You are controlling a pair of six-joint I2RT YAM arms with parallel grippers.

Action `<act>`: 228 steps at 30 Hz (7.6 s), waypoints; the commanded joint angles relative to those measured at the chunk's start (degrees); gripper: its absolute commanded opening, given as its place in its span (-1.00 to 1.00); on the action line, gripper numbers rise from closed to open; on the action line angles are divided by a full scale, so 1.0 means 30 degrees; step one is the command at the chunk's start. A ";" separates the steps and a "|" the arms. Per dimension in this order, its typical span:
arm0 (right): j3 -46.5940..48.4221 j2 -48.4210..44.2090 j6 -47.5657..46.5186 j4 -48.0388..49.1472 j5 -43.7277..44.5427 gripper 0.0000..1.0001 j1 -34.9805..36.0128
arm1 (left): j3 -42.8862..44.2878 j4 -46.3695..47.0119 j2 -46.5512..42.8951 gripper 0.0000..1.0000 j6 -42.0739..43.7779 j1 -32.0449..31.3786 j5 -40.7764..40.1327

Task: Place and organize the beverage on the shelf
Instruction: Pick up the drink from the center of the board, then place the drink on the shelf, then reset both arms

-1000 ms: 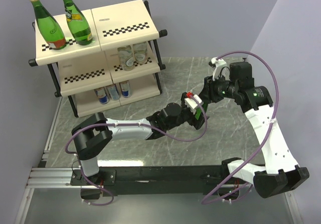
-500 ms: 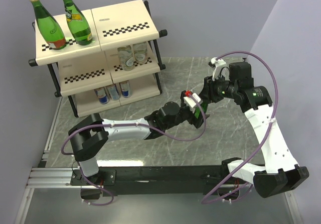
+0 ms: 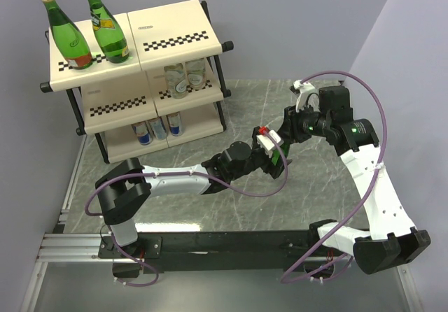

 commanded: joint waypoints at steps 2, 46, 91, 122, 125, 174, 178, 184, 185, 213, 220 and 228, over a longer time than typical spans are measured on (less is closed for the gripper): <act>0.0882 -0.0474 0.0470 0.2352 -0.0644 -1.00 -0.0099 | 0.0935 0.0190 0.0121 0.80 0.0268 -0.0095 0.0208; 0.0090 -0.0971 0.1056 0.3055 -0.1875 0.46 -0.0303 | -0.1787 0.2416 -0.1811 -0.99 -0.0494 0.0197 -0.0701; -0.7351 -0.2231 -0.0320 0.7274 -0.7236 0.42 -0.6895 | 1.2915 -1.5426 -0.8493 -0.99 0.0853 0.5322 -0.7907; -0.7468 -0.3286 -0.0526 0.7245 -0.7675 0.41 -0.6866 | 1.9687 -1.5543 -0.3541 -0.99 0.1616 1.3173 -0.7148; -0.7468 -0.3286 -0.0526 0.7244 -0.7675 0.42 -0.6866 | 1.9452 -1.5426 -0.3541 -0.99 0.1440 1.3673 -0.6708; -0.7556 -0.3286 -0.0497 0.7332 -0.7704 0.41 -0.7188 | 1.9159 -1.6685 -0.5091 0.99 -0.1665 1.4084 -0.4480; -0.7556 -0.3198 -0.0555 0.7303 -0.7675 0.41 -0.7188 | 1.8983 -1.6685 -0.5824 0.99 -0.2046 1.4084 -0.3867; -0.7556 -0.3286 -0.0642 0.7362 -0.7353 0.41 -0.7218 | 1.8515 -1.6744 -0.7317 0.99 -0.2896 1.4084 -0.2430; -0.7498 -0.3315 -0.0759 0.7362 -0.7208 0.41 -0.7276 | 1.8369 -1.6802 -0.7581 0.99 -0.2925 1.4084 -0.2342; -1.1656 -1.0136 0.3104 1.3954 0.8447 0.99 -0.8829 | -0.7967 -1.5807 -2.5158 0.99 -0.4625 1.4084 0.1675; -1.2857 -1.2396 0.3517 1.3780 1.1396 0.99 -0.8829 | -0.9171 -1.6011 -2.6713 0.99 -0.4653 1.4084 0.1672; -1.3502 -1.3393 0.3224 1.3543 1.1719 0.93 -0.8829 | -0.9201 -1.6188 -2.6832 0.99 -0.4390 1.4084 0.1672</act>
